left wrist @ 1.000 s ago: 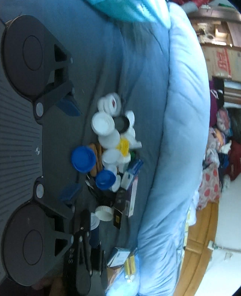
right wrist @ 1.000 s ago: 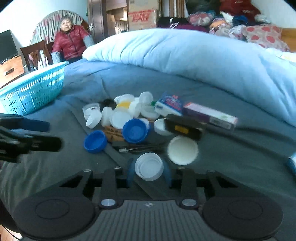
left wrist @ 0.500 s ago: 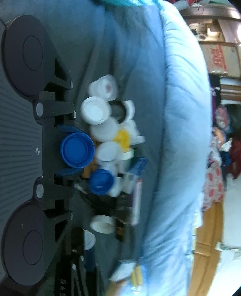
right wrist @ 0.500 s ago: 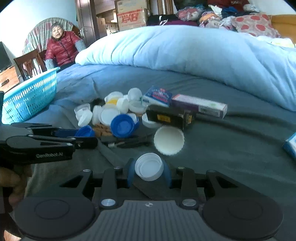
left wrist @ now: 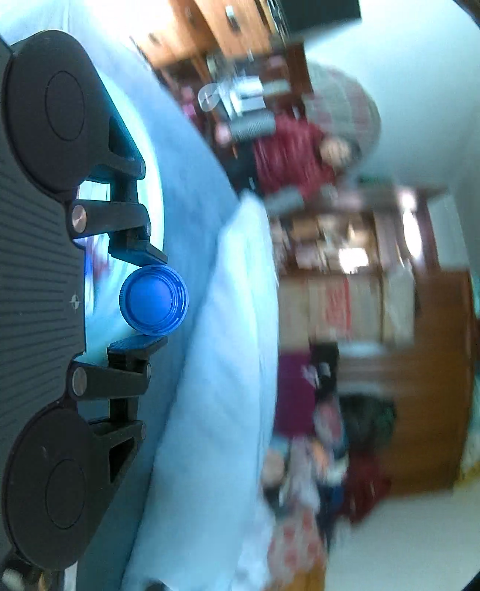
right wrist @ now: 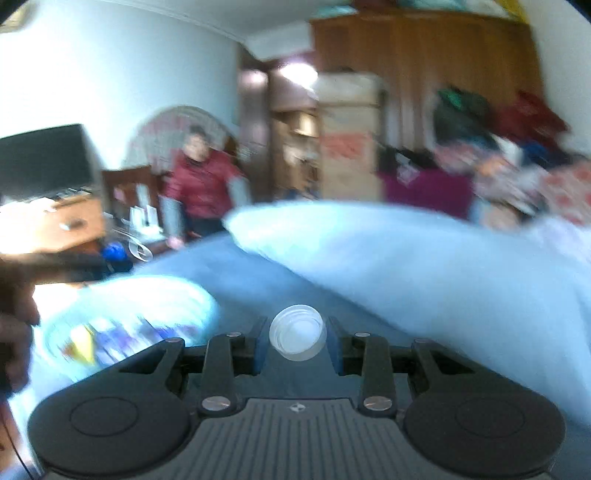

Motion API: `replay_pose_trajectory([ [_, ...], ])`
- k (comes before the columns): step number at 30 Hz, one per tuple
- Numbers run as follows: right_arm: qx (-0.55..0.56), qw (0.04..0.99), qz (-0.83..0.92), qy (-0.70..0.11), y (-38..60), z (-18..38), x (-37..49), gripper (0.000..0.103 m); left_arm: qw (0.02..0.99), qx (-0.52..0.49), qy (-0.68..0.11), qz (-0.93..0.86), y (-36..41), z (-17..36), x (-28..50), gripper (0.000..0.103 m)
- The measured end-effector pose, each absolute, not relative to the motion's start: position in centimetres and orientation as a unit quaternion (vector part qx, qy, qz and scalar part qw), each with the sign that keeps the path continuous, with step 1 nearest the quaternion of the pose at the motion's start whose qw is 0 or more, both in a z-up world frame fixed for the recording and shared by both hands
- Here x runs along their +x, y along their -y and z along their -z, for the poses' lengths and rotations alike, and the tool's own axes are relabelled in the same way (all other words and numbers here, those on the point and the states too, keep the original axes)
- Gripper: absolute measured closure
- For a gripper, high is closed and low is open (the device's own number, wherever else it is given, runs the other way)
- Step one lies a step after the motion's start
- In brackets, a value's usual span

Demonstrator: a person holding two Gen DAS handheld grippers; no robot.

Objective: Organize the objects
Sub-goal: 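Grasp the blue cap with the left tool while the right tool grasps a white cap, then carry the blue and white caps over the blue basket and open both tools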

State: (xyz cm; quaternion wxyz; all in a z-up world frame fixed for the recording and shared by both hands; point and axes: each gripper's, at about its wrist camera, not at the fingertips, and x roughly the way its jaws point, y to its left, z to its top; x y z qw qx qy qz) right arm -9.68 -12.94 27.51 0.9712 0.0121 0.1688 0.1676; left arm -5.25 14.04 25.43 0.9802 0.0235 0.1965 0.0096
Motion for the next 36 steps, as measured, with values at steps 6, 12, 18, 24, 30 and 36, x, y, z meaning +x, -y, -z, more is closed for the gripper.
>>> replay_pose_trajectory([
  [6,-0.047,0.943,-0.265,-0.196,2.4,-32.2,-2.9,0.068,0.967,0.016,-0.241,-0.079,-21.1,-26.7,-2.2,0.064],
  [12,-0.037,0.913,-0.311,-0.259,-4.4,-32.3,1.2,0.068,0.955,-0.014,-0.284,-0.086,-25.6,-25.4,-1.0,0.064],
  [18,-0.042,0.904,-0.32,-0.279,-8.2,-31.7,2.1,0.068,0.95,-0.028,-0.3,-0.08,-27.5,-23.6,-0.7,0.064],
  [24,-0.048,0.903,-0.32,-0.283,-9.7,-31.2,2.2,0.068,0.95,-0.035,-0.302,-0.075,-27.9,-22.8,-0.6,0.064],
  [30,-0.048,0.903,-0.318,-0.285,-9.9,-30.9,2.2,0.068,0.949,-0.036,-0.304,-0.072,-27.7,-22.3,-0.1,0.064],
  [36,-0.047,0.902,-0.32,-0.286,-9.6,-30.5,2.4,0.068,0.949,-0.034,-0.305,-0.075,-27.7,-22.1,0.1,0.063],
])
